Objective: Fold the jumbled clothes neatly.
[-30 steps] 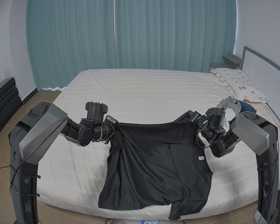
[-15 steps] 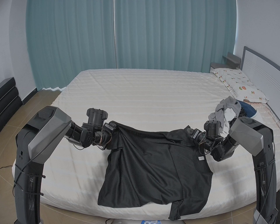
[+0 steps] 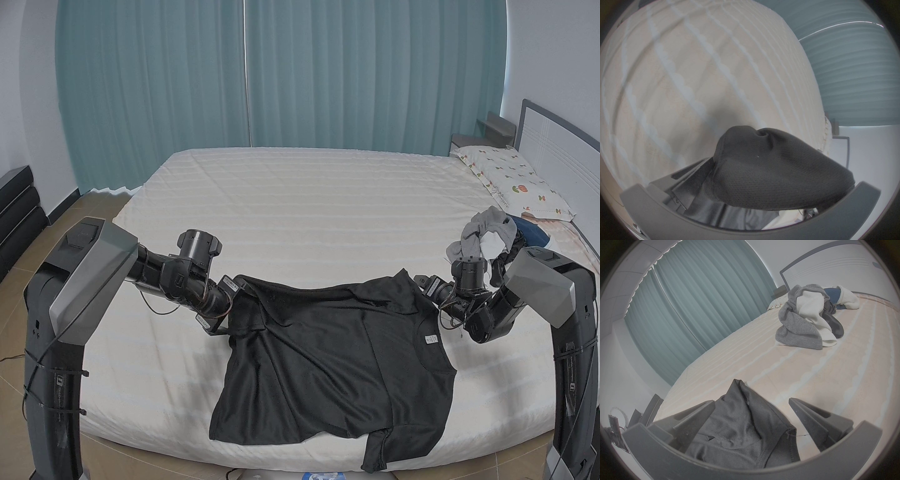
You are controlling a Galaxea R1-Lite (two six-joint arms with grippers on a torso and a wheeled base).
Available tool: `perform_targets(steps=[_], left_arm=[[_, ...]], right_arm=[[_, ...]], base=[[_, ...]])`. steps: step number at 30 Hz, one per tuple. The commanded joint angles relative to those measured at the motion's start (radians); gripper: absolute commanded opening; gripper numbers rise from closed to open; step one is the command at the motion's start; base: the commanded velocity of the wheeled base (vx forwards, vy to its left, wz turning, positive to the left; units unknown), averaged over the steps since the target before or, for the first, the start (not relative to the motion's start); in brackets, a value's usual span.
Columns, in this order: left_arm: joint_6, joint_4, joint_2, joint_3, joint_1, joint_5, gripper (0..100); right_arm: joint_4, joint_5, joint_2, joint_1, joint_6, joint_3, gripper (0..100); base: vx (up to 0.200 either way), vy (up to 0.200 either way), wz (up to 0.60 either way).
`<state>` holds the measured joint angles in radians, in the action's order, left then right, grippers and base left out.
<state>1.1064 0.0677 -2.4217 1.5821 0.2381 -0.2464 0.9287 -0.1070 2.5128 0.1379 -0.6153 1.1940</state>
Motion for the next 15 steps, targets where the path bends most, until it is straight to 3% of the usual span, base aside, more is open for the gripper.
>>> perform_targets(steps=[1,3,5,7,10,12,15], left_arm=[[-0.008,0.027,0.072,0.047,-0.034,-0.045,100],[0.001,0.023,0.069,0.059,-0.04,-0.03,100],[0.075,-0.012,0.044,0.107,-0.066,0.045,100],[0.102,-0.022,0.032,0.119,-0.072,0.055,100],[0.07,-0.005,0.026,0.118,-0.079,0.016,100],[-0.026,0.09,0.023,0.125,-0.082,-0.05,100],[-0.074,0.146,0.018,0.159,-0.085,-0.093,100]], right_arm=[[0.001,0.01,-0.051,0.002,0.0,-0.045,100],[-0.001,0.01,-0.058,0.002,0.0,-0.054,100],[-0.004,0.015,-0.081,0.002,0.0,-0.085,100],[-0.004,0.018,-0.092,0.003,0.0,-0.116,100],[0.004,0.026,-0.103,0.005,0.0,-0.159,100],[0.01,0.047,-0.117,0.006,-0.007,-0.217,100],[0.03,0.066,-0.137,0.006,-0.044,-0.274,100]], base=[[0.0,0.0,0.0],[0.0,0.0,0.0],[0.0,0.0,0.0],[0.0,0.0,0.0],[0.0,0.0,0.0],[0.0,0.0,0.0],[0.0,0.0,0.0]])
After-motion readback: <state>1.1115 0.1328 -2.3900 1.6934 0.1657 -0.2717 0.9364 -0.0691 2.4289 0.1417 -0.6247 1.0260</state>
